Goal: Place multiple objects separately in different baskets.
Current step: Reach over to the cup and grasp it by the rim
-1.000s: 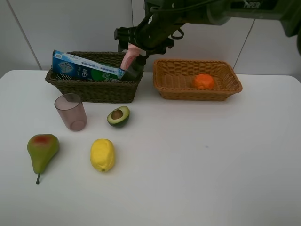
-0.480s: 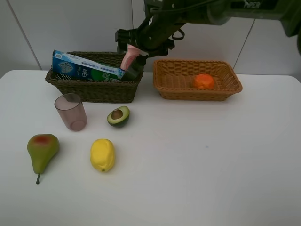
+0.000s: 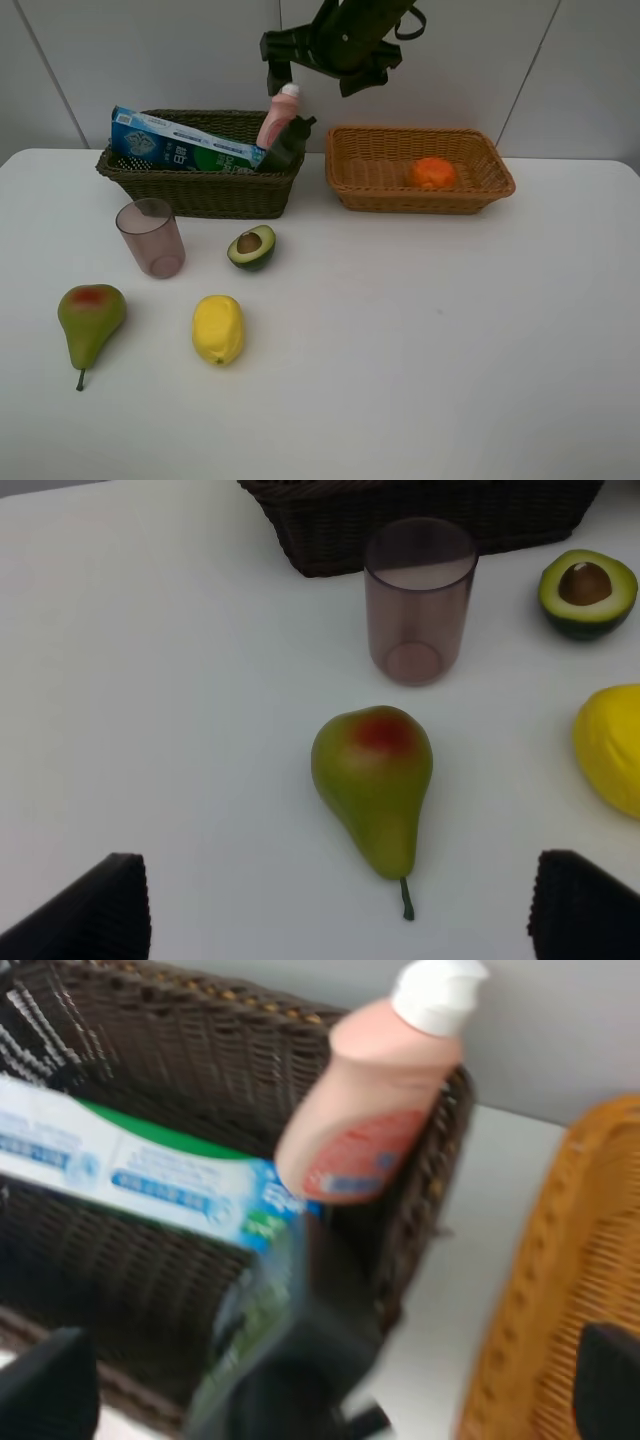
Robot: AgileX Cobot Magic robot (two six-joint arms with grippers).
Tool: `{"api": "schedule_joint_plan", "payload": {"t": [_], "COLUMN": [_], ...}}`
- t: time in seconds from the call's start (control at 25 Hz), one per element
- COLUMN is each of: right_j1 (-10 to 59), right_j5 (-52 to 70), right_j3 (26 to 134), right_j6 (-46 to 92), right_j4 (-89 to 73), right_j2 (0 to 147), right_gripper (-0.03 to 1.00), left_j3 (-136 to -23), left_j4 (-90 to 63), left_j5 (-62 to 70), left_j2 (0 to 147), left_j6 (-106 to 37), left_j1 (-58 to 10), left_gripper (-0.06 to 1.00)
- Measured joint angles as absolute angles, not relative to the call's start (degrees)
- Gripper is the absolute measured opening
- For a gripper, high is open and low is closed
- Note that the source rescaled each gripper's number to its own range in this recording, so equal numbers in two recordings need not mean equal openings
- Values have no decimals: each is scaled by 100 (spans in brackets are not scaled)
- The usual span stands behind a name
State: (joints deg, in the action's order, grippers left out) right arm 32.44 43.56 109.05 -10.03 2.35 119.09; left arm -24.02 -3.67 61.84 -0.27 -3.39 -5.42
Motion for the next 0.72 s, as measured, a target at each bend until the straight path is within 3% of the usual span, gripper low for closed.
{"api": "schedule_joint_plan", "payload": {"t": [0.4, 0.72], "right_j1": [3244, 3244], "right_j5": [6154, 6172], "right_j3": [10835, 8958], "right_j6": [-861, -354], "right_j4": [1141, 1157], "right_j2": [10736, 9171], "right_gripper": [100, 100], "left_j3": [-2402, -2402], "left_j4": [-367, -367], "left_j5": [6184, 6184], "left_j2": [-27, -27], "left_j6": [-339, -339], "left_j1": [-542, -542], "left_gripper": [100, 100]}}
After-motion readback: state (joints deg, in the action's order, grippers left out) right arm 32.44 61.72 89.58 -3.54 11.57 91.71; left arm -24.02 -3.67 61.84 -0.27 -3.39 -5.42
